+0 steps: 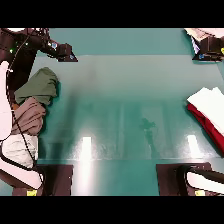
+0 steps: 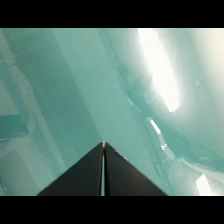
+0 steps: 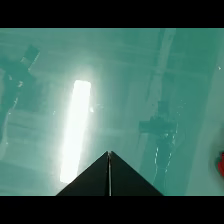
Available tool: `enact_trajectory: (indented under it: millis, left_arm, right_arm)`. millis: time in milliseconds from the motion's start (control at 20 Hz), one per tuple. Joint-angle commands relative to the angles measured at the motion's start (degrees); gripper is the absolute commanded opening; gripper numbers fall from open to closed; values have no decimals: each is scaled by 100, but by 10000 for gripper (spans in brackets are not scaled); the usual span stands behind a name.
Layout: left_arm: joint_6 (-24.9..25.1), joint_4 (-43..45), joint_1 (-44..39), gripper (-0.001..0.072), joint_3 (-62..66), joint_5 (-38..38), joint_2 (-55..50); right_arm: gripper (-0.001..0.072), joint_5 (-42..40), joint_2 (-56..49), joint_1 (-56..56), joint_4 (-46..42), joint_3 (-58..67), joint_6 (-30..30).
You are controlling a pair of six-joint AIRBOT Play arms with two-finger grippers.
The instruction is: Fold the shirts.
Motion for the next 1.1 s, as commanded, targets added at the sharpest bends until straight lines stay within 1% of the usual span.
enact_trajectory:
  millis: [0, 600, 700, 800, 850, 900, 950, 1050]
  left_arm:
    - [0, 2, 7, 29, 0, 7, 0]
    - [0, -2, 4, 30, 0, 7, 0]
    - [0, -107, 7, 29, 0, 9, 0]
    - [50, 17, 7, 31, -9, 160, 0]
    - [44, 417, 7, 142, -9, 297, 0]
    - [-68, 1126, 7, 441, -9, 387, 0]
    - [-437, 1967, 7, 516, -61, 439, 0]
    - [-850, 3480, 7, 518, -267, 400, -7]
  right_arm:
    - [15, 22, 2, 20, 7, 7, 0]
    - [15, 24, 2, 20, 7, 7, 0]
    - [16, 22, 2, 15, 4, 7, -2]
    - [16, 22, 2, 13, 7, 7, -2]
    - [16, 24, 2, 13, 7, 7, -2]
    - [16, 24, 2, 15, 7, 4, -2]
    - [16, 24, 2, 17, 13, 2, 0]
    - [16, 24, 2, 13, 9, 2, -2]
